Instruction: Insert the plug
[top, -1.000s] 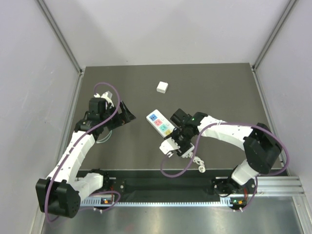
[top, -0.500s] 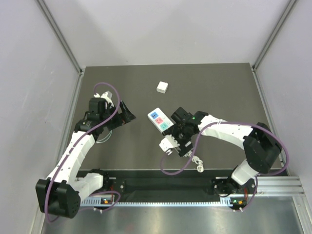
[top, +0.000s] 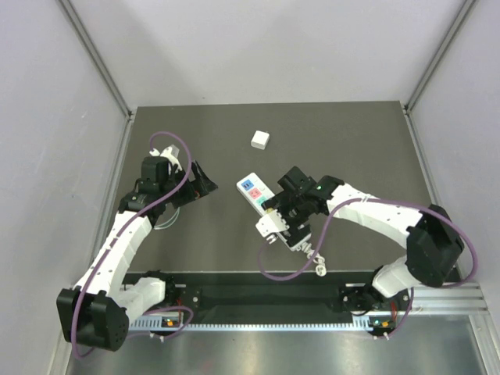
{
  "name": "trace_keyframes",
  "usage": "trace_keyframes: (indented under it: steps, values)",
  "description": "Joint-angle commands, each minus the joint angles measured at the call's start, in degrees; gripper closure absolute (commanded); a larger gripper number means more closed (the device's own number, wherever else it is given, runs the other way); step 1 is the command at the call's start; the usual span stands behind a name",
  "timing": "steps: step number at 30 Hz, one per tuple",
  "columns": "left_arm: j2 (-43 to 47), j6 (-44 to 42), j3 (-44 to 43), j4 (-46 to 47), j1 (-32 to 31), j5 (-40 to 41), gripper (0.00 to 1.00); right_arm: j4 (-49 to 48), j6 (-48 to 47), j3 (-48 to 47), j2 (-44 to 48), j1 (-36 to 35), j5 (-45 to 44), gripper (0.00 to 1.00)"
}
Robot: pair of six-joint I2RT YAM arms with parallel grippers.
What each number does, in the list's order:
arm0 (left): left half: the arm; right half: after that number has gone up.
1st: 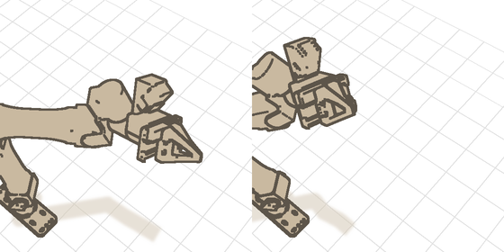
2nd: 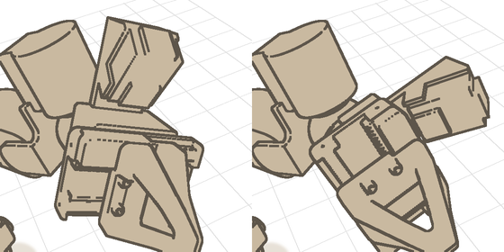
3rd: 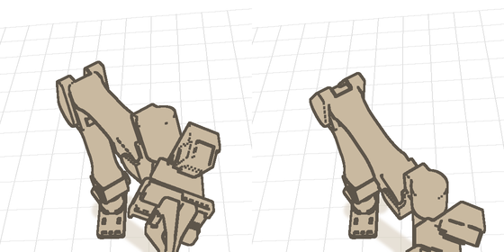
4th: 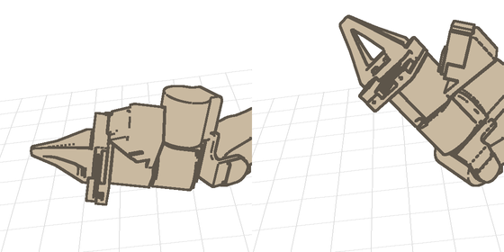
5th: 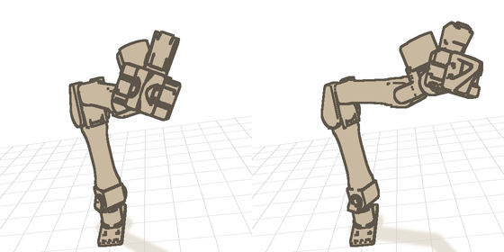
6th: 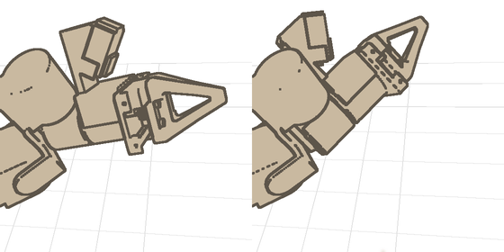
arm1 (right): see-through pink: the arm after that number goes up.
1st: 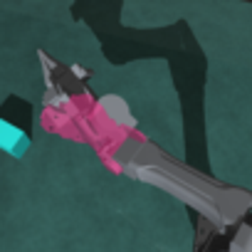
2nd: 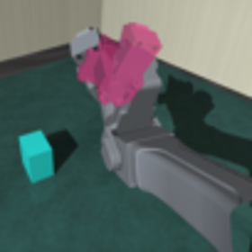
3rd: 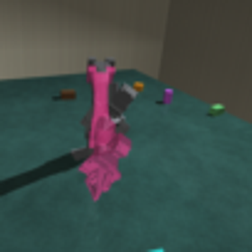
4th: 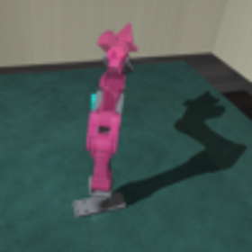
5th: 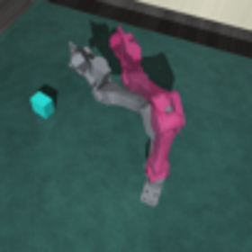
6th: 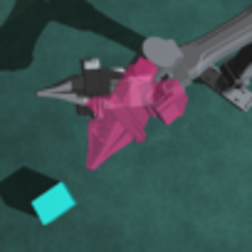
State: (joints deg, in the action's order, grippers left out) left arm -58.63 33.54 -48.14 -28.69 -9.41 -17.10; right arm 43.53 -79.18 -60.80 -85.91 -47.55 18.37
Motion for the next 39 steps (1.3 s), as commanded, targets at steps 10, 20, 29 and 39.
trace_keyframes:
  steps: [10,20,29,39]
  values:
    - [1.1,-1.7,-0.6,1.4,0.3,-0.6,0.05,-9.0,21.1,0.2,15.4,-3.0,7.0,0.00]
    - [-0.2,-5.7,-1.7,5.1,-2.4,-13.1,0.26,-29.5,85.1,5.8,30.5,-3.1,-18.0,0.00]
    - [-9.2,-14.4,-15.3,-1.5,-26.4,4.9,0.19,-10.4,109.9,1.9,35.3,5.0,-43.0,0.02]
    - [-27.6,-21.1,-25.5,-2.1,-48.1,25.7,0.12,-6.8,105.9,2.3,40.4,37.4,-28.2,0.00]
